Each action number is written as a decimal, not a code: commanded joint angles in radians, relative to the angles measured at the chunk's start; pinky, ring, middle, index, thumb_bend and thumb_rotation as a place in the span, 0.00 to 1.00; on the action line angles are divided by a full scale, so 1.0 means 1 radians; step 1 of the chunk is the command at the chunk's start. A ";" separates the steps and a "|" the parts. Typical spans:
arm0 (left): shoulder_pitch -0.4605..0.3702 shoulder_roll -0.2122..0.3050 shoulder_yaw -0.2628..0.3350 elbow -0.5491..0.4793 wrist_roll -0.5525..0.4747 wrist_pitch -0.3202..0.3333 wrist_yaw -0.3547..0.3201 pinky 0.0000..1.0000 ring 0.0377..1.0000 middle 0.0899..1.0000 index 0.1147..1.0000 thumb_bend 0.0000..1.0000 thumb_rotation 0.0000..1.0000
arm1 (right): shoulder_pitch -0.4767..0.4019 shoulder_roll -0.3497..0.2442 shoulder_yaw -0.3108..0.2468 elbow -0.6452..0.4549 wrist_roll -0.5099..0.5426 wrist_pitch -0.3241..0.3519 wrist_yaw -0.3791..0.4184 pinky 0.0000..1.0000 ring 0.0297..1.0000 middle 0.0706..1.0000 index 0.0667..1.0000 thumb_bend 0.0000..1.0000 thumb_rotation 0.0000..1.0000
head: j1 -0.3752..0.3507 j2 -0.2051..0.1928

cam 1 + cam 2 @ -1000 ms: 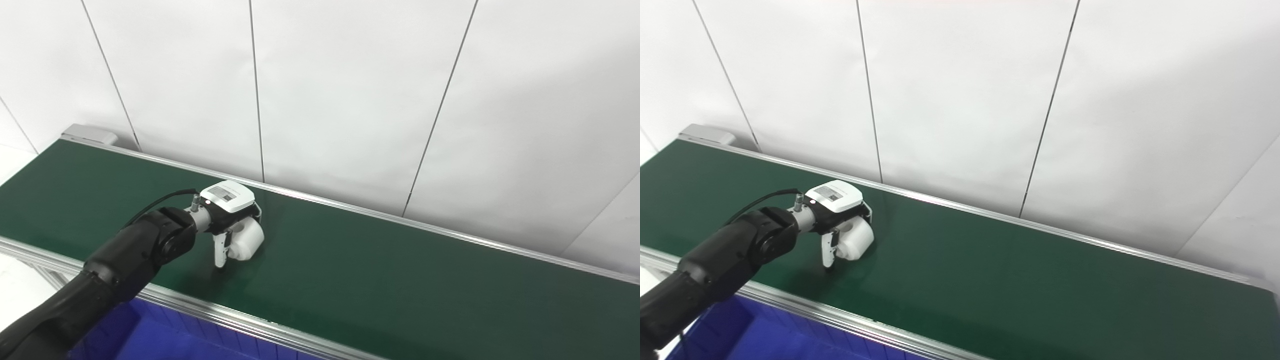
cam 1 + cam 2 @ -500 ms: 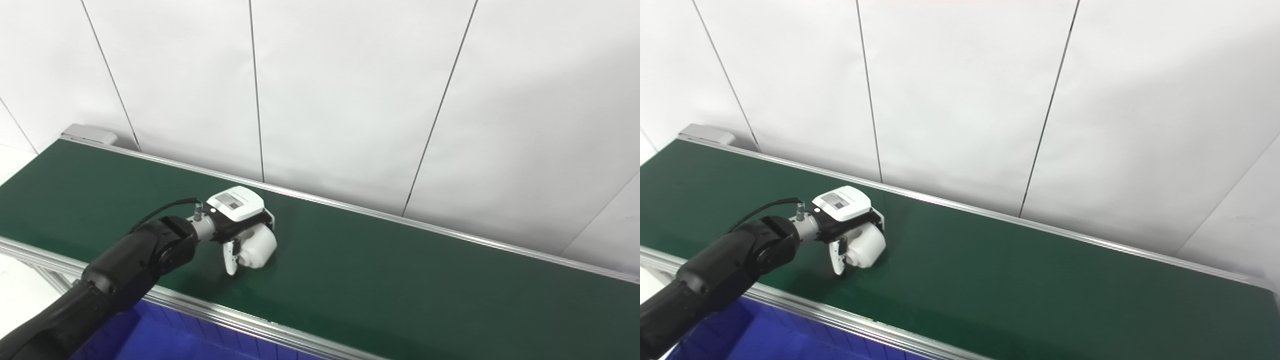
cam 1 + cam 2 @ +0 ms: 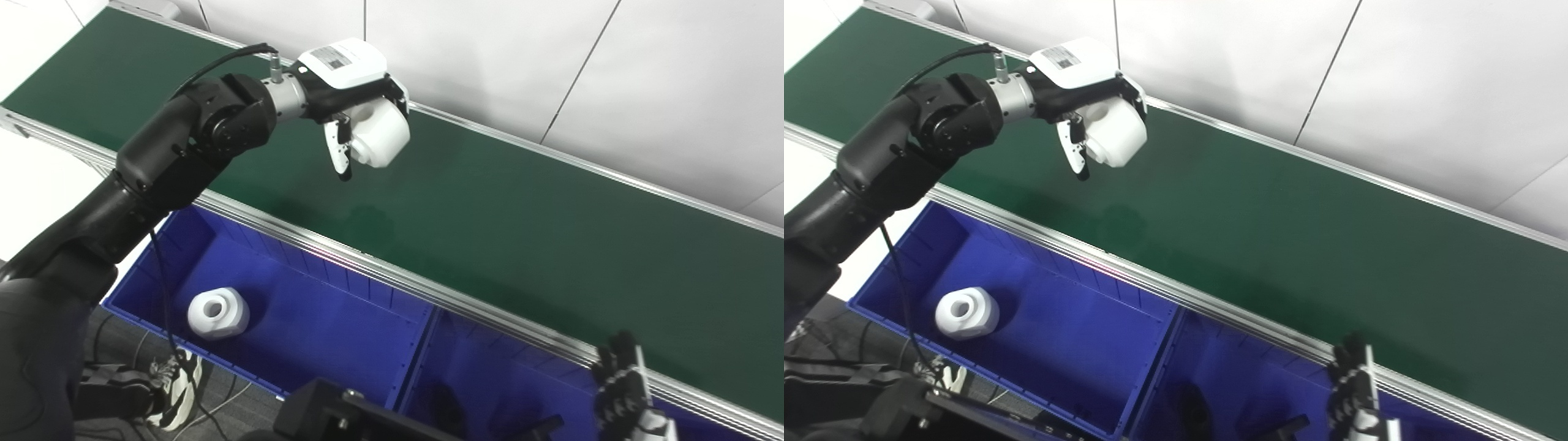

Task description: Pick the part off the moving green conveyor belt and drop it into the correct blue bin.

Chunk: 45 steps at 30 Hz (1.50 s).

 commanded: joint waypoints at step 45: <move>0.641 -0.167 0.014 -0.454 0.511 0.063 -0.109 0.57 0.61 0.62 0.58 0.78 0.30 | 0.034 0.043 0.025 -0.004 -0.006 -0.012 0.012 0.93 0.97 1.00 1.00 0.83 0.97 | -0.078 -0.071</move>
